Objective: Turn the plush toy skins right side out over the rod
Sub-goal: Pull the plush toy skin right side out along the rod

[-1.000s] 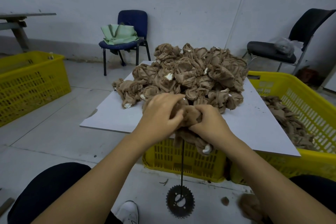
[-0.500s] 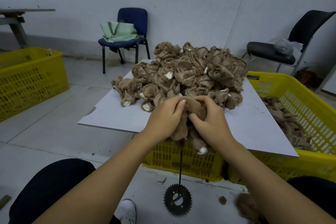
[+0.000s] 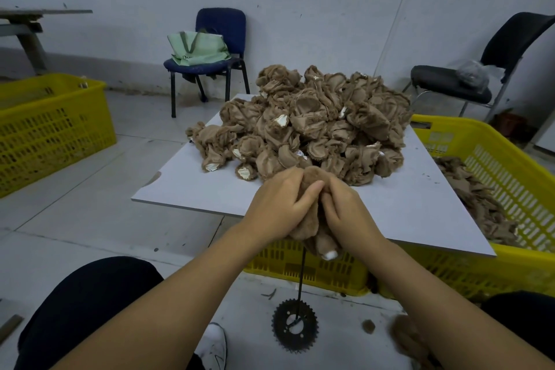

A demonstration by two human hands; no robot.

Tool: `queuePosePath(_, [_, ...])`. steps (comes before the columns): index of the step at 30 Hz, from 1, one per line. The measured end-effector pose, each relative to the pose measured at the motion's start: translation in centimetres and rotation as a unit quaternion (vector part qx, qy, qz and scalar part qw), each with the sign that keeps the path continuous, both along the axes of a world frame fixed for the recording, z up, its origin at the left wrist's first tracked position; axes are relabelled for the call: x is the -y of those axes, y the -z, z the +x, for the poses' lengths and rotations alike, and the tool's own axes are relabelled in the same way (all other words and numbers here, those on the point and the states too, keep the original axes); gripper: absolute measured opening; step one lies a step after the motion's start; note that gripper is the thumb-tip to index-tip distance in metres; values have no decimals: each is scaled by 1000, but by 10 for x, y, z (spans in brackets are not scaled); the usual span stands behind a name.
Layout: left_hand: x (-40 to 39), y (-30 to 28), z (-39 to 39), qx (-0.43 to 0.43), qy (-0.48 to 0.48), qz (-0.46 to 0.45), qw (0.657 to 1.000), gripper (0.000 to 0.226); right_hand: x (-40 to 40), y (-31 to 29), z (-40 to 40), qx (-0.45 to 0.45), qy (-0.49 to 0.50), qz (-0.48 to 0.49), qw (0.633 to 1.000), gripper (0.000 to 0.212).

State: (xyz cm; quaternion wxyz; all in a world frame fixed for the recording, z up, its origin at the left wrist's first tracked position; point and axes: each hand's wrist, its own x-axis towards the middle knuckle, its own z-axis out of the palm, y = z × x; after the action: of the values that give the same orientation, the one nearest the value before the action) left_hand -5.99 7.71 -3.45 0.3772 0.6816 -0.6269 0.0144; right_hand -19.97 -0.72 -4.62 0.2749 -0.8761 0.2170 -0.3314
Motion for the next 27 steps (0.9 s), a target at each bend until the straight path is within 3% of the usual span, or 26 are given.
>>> queuePosePath(5, [3, 2, 2, 99, -3, -24, 995, 38, 0, 1, -2, -7, -1, -46, 999, 38])
queuePosePath(10, [8, 17, 2, -22, -30, 123, 992, 36, -2, 5, 5, -105, 7, 11, 994, 31])
queuePosePath(15, [6, 11, -3, -12, -41, 77, 996, 34, -5, -5, 1, -106, -2, 4, 994, 28])
queuePosePath(20, [6, 3, -6, -131, -6, -1, 991, 43, -4, -23, 4, -106, 24, -120, 987, 20])
queuePosePath(22, [10, 6, -5, -184, 14, 44, 982, 44, -4, -22, 5, -127, 22, -135, 983, 27])
queuePosePath(27, [16, 12, -2, -224, 33, 159, 961, 49, -2, -8, 7, -173, 16, -53, 983, 20])
